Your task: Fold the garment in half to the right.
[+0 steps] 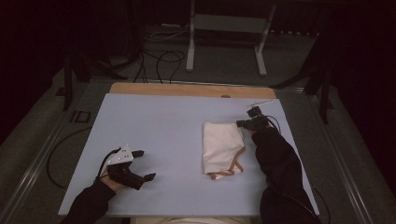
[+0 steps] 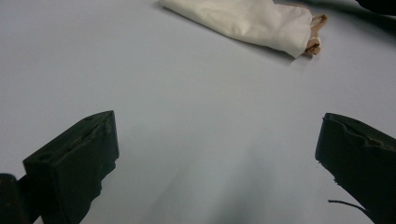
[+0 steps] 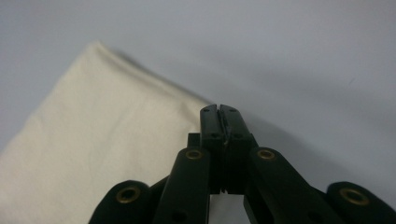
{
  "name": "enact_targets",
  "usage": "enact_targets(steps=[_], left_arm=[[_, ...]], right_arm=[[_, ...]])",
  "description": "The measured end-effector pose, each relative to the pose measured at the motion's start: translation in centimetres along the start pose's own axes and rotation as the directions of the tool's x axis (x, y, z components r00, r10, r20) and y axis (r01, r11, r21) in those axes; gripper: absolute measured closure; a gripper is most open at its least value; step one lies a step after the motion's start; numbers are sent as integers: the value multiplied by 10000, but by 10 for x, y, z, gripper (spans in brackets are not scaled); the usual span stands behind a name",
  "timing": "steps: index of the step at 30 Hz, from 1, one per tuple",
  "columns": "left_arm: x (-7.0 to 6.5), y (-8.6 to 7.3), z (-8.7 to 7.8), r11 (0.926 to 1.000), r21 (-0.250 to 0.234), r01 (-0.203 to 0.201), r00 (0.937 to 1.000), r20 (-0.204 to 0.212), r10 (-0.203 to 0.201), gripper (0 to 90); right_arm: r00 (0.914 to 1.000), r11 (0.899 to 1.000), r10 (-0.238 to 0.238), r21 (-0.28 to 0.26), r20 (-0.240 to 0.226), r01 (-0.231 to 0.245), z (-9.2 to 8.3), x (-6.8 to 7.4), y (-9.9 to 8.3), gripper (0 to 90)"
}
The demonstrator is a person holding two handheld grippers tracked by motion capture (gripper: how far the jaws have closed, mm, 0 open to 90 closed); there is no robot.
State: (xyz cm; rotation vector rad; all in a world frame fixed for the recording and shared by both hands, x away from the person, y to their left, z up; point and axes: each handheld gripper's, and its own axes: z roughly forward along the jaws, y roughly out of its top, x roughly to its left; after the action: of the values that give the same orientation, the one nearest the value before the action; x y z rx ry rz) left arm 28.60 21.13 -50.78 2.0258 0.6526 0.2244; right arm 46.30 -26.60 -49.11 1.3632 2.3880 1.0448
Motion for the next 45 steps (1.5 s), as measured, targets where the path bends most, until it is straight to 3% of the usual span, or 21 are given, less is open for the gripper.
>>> enact_targets(steps=[3, 7, 13, 24, 33, 40, 42, 45], left_arm=[[1, -1, 0, 10000, 21, -4, 10000, -31, 4, 1], [1, -1, 0, 10000, 46, 28, 9999, -99, -28, 1], [2, -1, -1, 10000, -34, 74, 9999, -146, -75, 1], [3, -1, -3, 9999, -107, 112, 9996, -246, -114, 1], [5, -1, -4, 9999, -109, 127, 9995, -303, -130, 1], [5, -1, -5, 9999, -91, 108, 9994, -329, -111, 1], [6, -2, -6, 9998, -105, 158, 9994, -319, -161, 1], [6, -2, -6, 9999, -44, 142, 9993, -359, -144, 1]], right_arm=[[9997, 9991, -26, -424, 229, 36, -6, 1, 6, 898], [9989, 9997, -224, -37, 407, 226, 1, 2, 5, 898], [9969, 9992, -5, 402, 785, -27, 17, -3, -2, 900], [9951, 9993, 270, 215, 956, -292, 22, -6, -11, 883], [9968, 9996, 252, -117, 759, -244, 11, -1, -3, 539], [9997, 9990, 196, -399, 177, -189, 3, 11, 5, 275], [9997, 9986, 167, -506, -178, -176, 2, 14, 6, 196], [9989, 9979, 144, -618, -447, -171, 0, 20, 7, 148]])
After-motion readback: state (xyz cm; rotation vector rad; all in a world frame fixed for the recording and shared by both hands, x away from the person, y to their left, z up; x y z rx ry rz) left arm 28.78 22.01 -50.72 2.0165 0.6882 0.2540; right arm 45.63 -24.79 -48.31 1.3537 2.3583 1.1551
